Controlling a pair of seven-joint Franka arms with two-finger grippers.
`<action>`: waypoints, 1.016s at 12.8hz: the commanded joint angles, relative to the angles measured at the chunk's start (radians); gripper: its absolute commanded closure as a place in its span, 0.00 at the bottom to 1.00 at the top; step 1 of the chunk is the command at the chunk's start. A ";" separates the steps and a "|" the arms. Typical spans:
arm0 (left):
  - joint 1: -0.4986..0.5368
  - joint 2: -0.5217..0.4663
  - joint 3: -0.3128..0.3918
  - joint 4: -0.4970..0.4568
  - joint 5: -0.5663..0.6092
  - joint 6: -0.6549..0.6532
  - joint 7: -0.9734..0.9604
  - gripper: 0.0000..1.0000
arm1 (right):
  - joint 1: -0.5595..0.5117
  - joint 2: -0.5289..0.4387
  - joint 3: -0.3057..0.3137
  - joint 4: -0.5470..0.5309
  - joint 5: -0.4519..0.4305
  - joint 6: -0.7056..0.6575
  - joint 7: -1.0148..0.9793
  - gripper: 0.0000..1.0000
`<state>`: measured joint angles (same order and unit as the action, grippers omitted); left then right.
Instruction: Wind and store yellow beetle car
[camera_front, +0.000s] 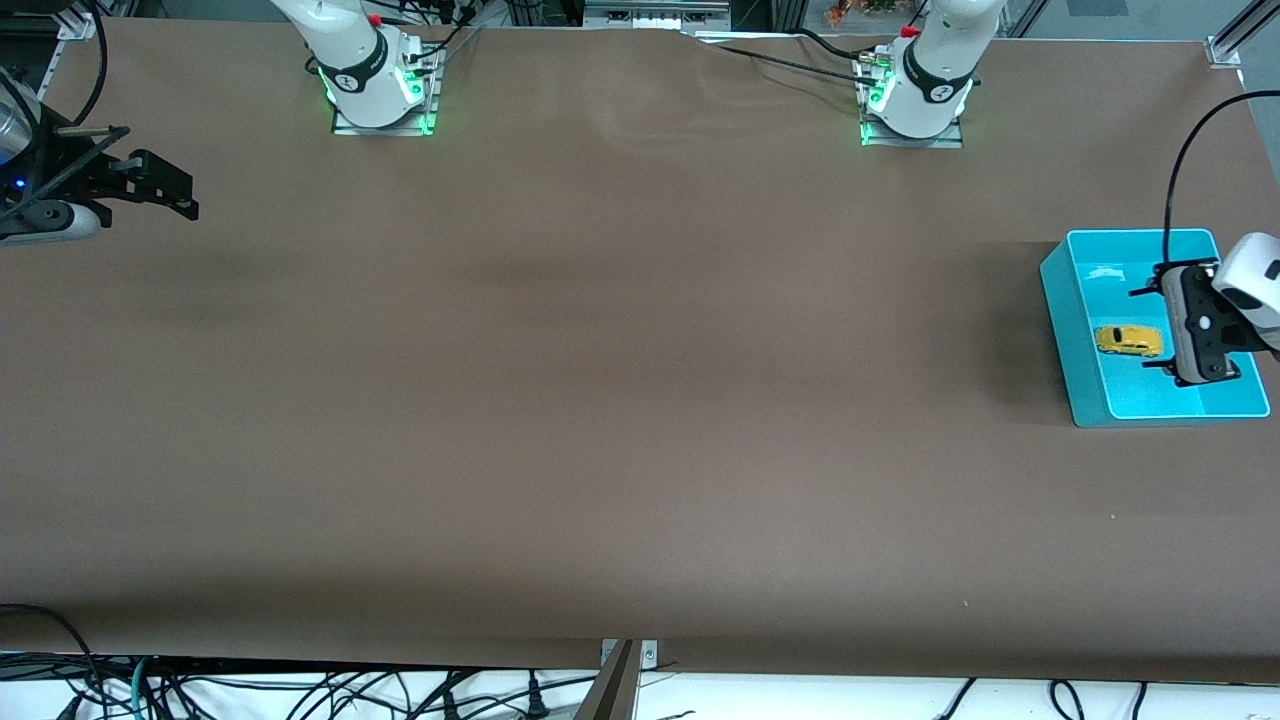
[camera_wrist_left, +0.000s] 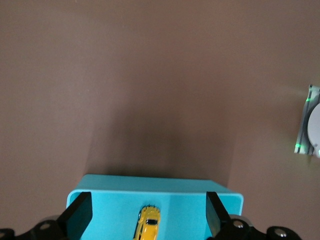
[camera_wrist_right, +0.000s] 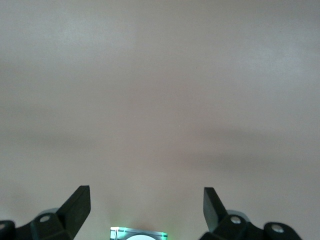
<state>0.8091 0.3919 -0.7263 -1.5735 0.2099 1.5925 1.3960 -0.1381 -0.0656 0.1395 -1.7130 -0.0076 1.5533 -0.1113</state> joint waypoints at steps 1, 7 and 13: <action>-0.021 0.012 -0.077 0.096 -0.013 -0.106 -0.177 0.00 | 0.005 0.009 -0.003 0.030 0.002 -0.027 0.019 0.00; -0.203 -0.182 -0.058 0.067 -0.023 -0.134 -0.548 0.00 | 0.005 0.010 -0.003 0.030 0.002 -0.025 0.021 0.00; -0.591 -0.261 0.351 0.043 -0.194 -0.135 -0.995 0.00 | 0.005 0.010 -0.004 0.032 0.002 -0.025 0.021 0.00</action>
<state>0.3061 0.1720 -0.5132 -1.4912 0.0913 1.4589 0.4907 -0.1382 -0.0655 0.1390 -1.7125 -0.0076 1.5530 -0.1093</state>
